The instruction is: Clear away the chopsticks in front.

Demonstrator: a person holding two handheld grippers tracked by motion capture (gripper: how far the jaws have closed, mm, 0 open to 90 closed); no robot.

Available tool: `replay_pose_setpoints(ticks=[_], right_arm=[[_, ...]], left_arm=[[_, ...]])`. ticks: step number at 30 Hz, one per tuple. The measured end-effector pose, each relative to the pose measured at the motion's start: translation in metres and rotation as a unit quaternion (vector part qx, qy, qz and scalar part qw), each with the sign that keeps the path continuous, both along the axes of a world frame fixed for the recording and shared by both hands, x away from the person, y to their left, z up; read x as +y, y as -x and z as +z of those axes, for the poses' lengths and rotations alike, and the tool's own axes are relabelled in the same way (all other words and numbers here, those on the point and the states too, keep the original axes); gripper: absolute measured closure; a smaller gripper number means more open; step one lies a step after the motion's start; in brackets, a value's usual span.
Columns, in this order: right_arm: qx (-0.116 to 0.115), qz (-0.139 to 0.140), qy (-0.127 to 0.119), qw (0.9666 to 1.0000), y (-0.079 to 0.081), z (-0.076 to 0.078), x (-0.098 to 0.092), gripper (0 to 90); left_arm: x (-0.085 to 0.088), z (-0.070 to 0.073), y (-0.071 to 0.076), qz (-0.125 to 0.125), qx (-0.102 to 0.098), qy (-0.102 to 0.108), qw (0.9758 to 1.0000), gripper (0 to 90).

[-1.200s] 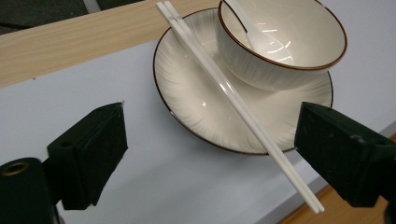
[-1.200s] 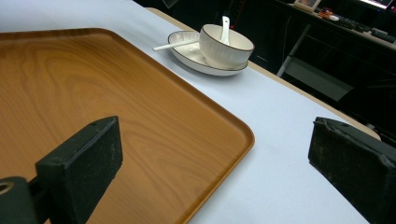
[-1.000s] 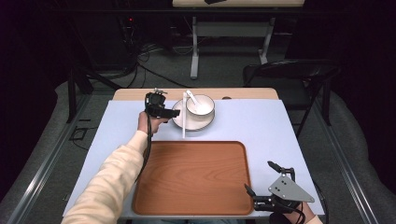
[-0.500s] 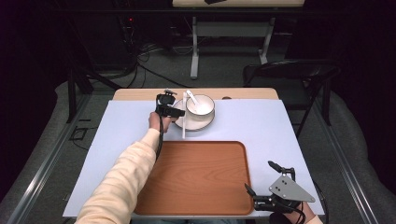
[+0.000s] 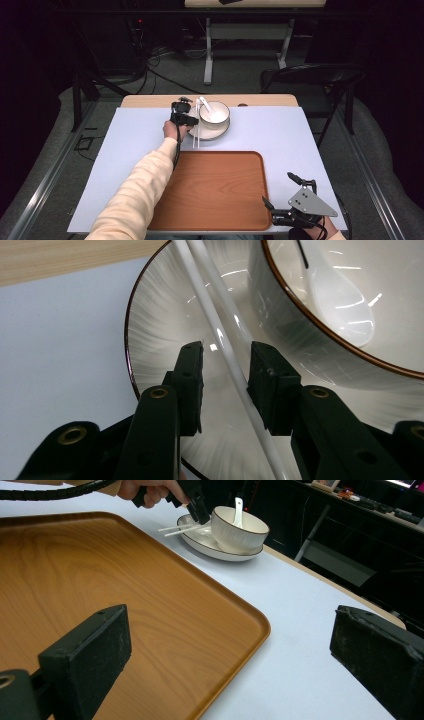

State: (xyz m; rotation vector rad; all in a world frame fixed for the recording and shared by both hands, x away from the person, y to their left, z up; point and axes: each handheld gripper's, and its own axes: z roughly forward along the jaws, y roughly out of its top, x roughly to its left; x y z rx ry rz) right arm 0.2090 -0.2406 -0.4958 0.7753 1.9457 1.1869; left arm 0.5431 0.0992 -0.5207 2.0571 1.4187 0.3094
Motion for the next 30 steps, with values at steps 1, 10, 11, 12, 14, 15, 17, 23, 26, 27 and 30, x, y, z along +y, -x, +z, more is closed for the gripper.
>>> replay_pose_setpoints(ticks=[1, 10, 11, 12, 14, 15, 17, 23, 26, 27, 30], right_arm=[[0.000, 0.000, 0.000, 1.0000, 0.000, 0.000, 0.000, 2.5], [0.000, 0.000, 0.000, 1.0000, 0.000, 0.000, 0.000, 2.5], [0.000, 0.000, 0.000, 1.0000, 0.000, 0.000, 0.000, 2.5], [0.000, 0.000, 0.000, 1.0000, 0.000, 0.000, 0.000, 2.5], [0.000, -0.001, 0.000, 1.0000, 0.000, 0.000, 0.000, 2.5], [0.000, -0.001, 0.000, 1.0000, 0.000, 0.000, 0.000, 2.5], [0.000, -0.001, 0.000, 1.0000, 0.000, 0.000, 0.000, 2.5], [0.000, 0.000, 0.000, 1.0000, 0.000, 0.000, 0.000, 2.5], [-0.001, -0.001, -0.001, 1.0000, 0.000, 0.000, 0.000, 2.5], [-0.001, 0.000, -0.001, 1.0000, 0.000, 0.000, 0.000, 2.5], [-0.001, -0.001, -0.001, 1.0000, 0.000, 0.000, 0.000, 2.5]], left_arm=[[0.001, -0.002, -0.002, 0.006, 0.004, 0.003, 1.0000, 66.8], [0.004, -0.007, -0.007, 0.030, 0.018, 0.006, 0.9994, 73.5], [0.005, -0.008, -0.007, 0.034, 0.019, 0.005, 0.9992, 73.5], [0.005, -0.008, -0.008, 0.038, 0.020, 0.004, 0.9991, 75.0], [0.007, -0.009, -0.008, 0.045, 0.022, 0.004, 0.9987, 77.8], [0.008, -0.010, -0.009, 0.047, 0.024, 0.003, 0.9986, 79.2], [0.009, -0.011, -0.009, 0.050, 0.026, 0.003, 0.9984, 81.7], [0.011, -0.011, -0.010, 0.058, 0.026, 0.012, 0.9979, 84.3], [0.012, -0.012, -0.009, 0.062, 0.023, 0.016, 0.9977, 84.5], [0.013, -0.012, -0.009, 0.064, 0.022, 0.021, 0.9975, 84.5], [0.016, -0.010, -0.009, 0.068, 0.018, 0.029, 0.9971, 84.6]])
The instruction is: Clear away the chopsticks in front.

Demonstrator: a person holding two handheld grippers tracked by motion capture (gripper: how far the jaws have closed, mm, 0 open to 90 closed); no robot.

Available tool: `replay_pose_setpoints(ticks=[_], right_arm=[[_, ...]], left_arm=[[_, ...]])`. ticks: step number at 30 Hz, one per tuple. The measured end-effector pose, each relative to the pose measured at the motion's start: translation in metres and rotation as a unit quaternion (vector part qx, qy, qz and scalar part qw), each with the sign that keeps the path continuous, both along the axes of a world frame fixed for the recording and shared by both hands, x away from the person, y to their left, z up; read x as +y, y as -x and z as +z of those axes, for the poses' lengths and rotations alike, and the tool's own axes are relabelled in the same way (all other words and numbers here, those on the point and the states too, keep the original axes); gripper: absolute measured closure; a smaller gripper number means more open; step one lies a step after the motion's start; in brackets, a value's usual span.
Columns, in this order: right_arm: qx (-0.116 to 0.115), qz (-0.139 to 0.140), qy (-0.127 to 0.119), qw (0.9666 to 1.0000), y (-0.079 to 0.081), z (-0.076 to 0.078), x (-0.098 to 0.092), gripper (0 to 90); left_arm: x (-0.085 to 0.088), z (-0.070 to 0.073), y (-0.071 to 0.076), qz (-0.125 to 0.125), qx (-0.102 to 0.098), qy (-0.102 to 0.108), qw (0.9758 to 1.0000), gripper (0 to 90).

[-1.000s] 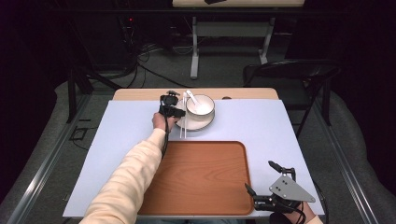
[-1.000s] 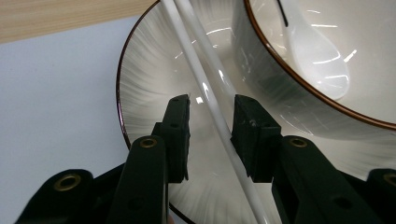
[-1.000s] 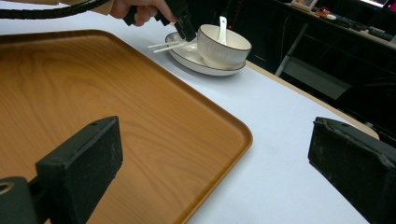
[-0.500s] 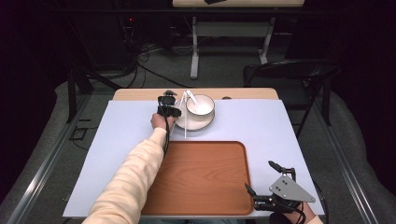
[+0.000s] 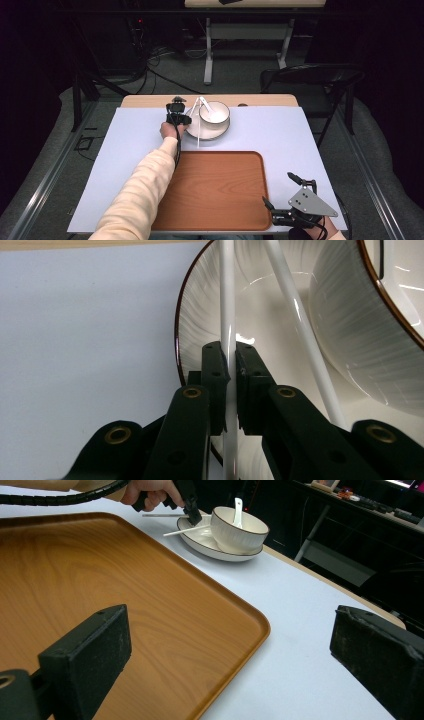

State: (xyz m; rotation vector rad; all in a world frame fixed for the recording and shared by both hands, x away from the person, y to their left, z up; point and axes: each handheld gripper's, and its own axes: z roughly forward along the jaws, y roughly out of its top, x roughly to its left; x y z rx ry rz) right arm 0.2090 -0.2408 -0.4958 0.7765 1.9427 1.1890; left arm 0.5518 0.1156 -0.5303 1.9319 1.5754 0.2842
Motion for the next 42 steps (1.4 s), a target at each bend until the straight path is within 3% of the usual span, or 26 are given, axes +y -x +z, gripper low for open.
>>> replay_pose_setpoints(ticks=[10, 18, 26, 42], right_arm=[[0.000, 0.000, 0.000, 1.0000, 0.000, 0.000, 0.000, 2.5], [0.000, 0.000, 0.000, 1.0000, 0.000, 0.000, 0.000, 2.5], [0.000, 0.000, -0.001, 1.0000, 0.000, 0.000, 0.000, 2.6], [-0.002, 0.000, -0.001, 1.0000, 0.000, 0.000, 0.000, 2.6]], left_arm=[[0.012, 0.024, 0.006, -0.003, -0.019, 0.015, 0.9997, 84.7], [0.028, 0.040, 0.021, -0.009, -0.033, 0.032, 0.9989, 84.6], [0.051, 0.052, 0.048, -0.009, -0.041, 0.052, 0.9978, 84.6], [0.073, 0.060, 0.100, -0.026, -0.056, 0.070, 0.9957, 84.6]])
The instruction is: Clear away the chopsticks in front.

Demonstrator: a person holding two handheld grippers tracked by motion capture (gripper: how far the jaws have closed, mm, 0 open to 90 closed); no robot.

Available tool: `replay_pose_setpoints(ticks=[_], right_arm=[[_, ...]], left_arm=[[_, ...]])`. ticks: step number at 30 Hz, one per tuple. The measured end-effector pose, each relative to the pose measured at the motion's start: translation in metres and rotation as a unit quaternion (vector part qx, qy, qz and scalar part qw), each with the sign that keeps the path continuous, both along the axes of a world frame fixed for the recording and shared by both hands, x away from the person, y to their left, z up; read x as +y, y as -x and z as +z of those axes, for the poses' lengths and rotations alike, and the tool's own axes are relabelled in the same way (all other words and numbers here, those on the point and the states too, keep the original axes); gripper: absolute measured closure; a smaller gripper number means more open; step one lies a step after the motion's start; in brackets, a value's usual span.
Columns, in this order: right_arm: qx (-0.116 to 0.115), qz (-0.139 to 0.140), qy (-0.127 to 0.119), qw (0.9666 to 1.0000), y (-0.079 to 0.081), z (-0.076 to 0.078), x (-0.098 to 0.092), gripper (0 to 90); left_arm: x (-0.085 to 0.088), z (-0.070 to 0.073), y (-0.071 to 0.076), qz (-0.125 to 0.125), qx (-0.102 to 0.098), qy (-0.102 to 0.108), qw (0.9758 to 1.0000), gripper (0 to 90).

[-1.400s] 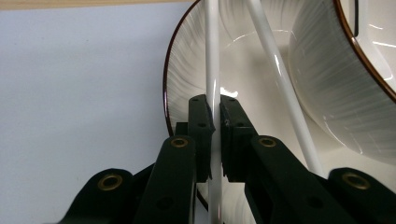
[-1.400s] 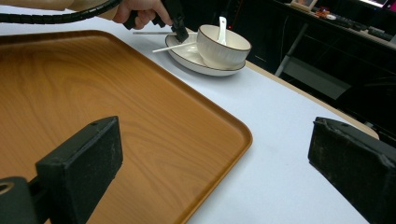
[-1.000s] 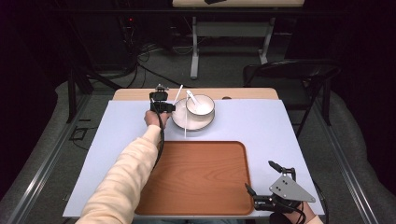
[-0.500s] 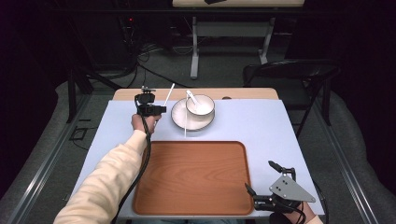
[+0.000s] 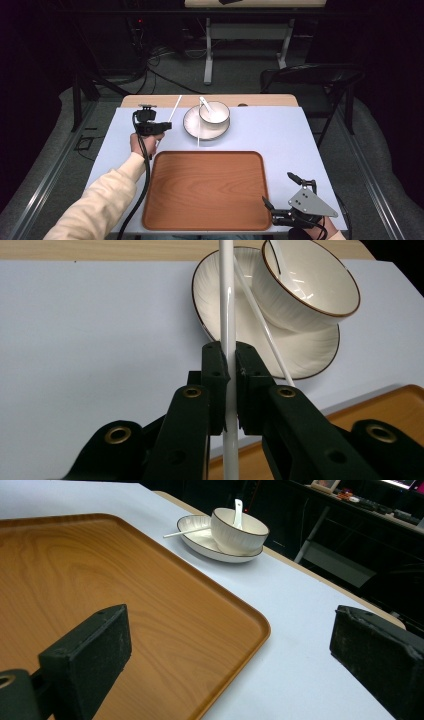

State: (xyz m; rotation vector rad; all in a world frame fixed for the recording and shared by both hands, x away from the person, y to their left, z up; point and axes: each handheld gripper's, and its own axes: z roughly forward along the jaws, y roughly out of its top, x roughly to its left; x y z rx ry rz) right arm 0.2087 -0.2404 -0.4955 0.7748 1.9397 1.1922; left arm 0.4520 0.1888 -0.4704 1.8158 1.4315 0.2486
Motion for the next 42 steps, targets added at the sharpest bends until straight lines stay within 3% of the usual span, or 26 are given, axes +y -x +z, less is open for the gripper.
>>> replay_pose_setpoints(ticks=[13, 19, 28, 39, 42], right_arm=[[0.001, -0.001, 0.001, 1.0000, 0.000, 0.000, 0.000, 2.6], [0.001, 0.000, 0.001, 1.0000, 0.000, 0.000, 0.000, 2.8], [0.002, -0.001, 0.002, 1.0000, -0.001, 0.000, 0.001, 2.9], [0.001, -0.001, 0.002, 1.0000, 0.000, 0.000, 0.001, 3.2], [0.001, -0.001, 0.002, 1.0000, 0.000, 0.000, 0.001, 3.2]], left_arm=[[0.012, -0.002, 0.050, -0.024, -0.010, 0.019, 0.9995, 84.6], [0.019, -0.006, 0.070, -0.021, -0.012, 0.032, 0.9992, 84.6], [0.025, -0.013, 0.091, -0.016, -0.009, 0.044, 0.9989, 84.6], [0.025, -0.032, 0.118, -0.017, 0.002, 0.061, 0.9980, 84.6], [0.026, -0.037, 0.123, -0.012, 0.006, 0.056, 0.9984, 84.6]])
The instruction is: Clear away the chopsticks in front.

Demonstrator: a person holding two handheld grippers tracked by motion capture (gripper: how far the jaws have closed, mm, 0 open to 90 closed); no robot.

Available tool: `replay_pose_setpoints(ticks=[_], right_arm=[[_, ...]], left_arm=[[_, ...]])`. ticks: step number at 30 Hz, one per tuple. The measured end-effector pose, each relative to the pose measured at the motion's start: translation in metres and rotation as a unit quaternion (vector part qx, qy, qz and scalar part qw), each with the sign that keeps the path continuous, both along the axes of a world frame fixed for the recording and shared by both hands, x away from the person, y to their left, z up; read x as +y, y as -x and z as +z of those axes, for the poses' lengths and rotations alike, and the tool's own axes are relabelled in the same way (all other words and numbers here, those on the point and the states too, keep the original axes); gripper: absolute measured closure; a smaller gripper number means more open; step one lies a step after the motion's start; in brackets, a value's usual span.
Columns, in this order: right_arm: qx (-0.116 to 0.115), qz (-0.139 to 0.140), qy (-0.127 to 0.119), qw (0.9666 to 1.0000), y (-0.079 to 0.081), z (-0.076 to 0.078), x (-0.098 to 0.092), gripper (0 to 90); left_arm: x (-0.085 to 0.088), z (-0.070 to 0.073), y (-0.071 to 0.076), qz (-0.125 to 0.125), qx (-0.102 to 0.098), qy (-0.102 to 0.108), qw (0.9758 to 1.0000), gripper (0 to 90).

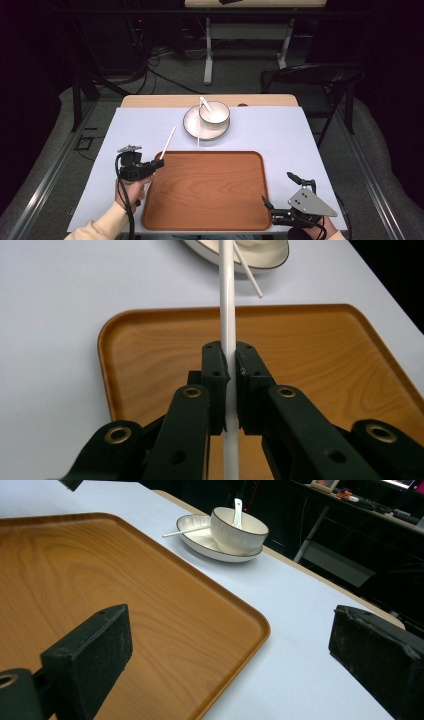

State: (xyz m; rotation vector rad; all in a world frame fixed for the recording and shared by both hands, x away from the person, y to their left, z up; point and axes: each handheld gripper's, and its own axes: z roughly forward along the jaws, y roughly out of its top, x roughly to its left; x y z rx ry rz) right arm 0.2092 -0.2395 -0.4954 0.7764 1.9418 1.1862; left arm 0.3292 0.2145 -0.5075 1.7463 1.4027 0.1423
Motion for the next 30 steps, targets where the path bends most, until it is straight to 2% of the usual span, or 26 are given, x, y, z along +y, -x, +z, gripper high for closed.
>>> replay_pose_setpoints(ticks=[11, 20, 22, 27, 30], right_arm=[[0.000, 0.001, 0.001, 1.0000, -0.001, 0.000, 0.001, 3.4], [-0.002, 0.010, 0.000, 0.9999, -0.006, 0.000, 0.004, 3.5], [-0.002, 0.014, 0.000, 0.9999, -0.008, 0.000, 0.005, 3.4], [-0.001, 0.017, 0.000, 0.9999, -0.009, 0.000, 0.006, 3.5], [-0.002, 0.019, 0.000, 0.9998, -0.010, 0.000, 0.007, 3.5]], left_arm=[[0.005, -0.023, 0.018, 0.031, 0.033, -0.011, 0.9989, 84.5], [-0.001, -0.031, 0.026, 0.042, 0.049, -0.022, 0.9976, 84.4], [-0.004, -0.035, 0.029, 0.044, 0.059, -0.023, 0.9970, 84.3], [-0.007, -0.037, 0.030, 0.048, 0.062, -0.033, 0.9964, 84.3], [-0.009, -0.040, 0.032, 0.052, 0.072, -0.041, 0.9953, 84.3]])
